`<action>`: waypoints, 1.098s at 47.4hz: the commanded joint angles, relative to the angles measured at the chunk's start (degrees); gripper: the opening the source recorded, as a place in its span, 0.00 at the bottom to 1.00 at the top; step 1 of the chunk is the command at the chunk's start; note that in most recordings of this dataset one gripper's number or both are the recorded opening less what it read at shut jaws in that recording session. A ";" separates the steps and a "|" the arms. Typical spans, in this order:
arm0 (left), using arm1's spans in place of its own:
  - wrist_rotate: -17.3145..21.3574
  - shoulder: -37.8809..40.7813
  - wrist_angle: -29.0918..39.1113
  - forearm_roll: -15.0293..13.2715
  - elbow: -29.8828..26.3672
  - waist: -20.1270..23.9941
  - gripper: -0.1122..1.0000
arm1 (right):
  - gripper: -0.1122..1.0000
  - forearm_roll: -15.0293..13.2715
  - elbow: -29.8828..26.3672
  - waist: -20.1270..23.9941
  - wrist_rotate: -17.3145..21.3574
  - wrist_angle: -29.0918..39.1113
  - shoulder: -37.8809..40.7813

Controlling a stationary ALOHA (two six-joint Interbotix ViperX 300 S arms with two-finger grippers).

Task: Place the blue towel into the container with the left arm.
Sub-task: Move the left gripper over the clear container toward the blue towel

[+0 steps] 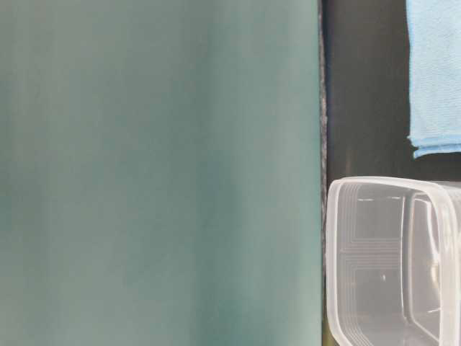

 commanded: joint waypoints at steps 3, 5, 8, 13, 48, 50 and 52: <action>-3.08 3.96 3.69 2.29 -3.16 1.23 0.17 | 0.14 0.62 -0.70 -0.09 0.62 -0.26 0.44; -3.34 5.01 4.92 2.37 -4.48 1.23 0.17 | 0.16 0.70 -0.70 -0.09 0.88 -0.18 0.26; -3.25 7.03 7.12 2.29 -6.68 1.05 0.11 | 0.10 0.70 -0.70 -0.09 1.32 -0.44 0.53; -3.08 10.28 10.90 2.37 -9.93 1.05 0.11 | 0.10 0.70 -0.53 -0.09 1.58 -0.09 0.88; -3.08 32.96 36.12 2.37 -34.45 1.23 0.25 | 0.82 0.70 -0.35 -1.85 5.98 11.25 -3.87; -3.08 34.37 37.00 2.29 -35.86 1.14 0.35 | 0.82 0.70 -0.35 -2.02 5.98 11.95 -4.22; -2.81 35.95 37.88 2.37 -37.62 1.05 0.45 | 0.81 0.70 -0.35 -2.29 5.98 12.74 -4.66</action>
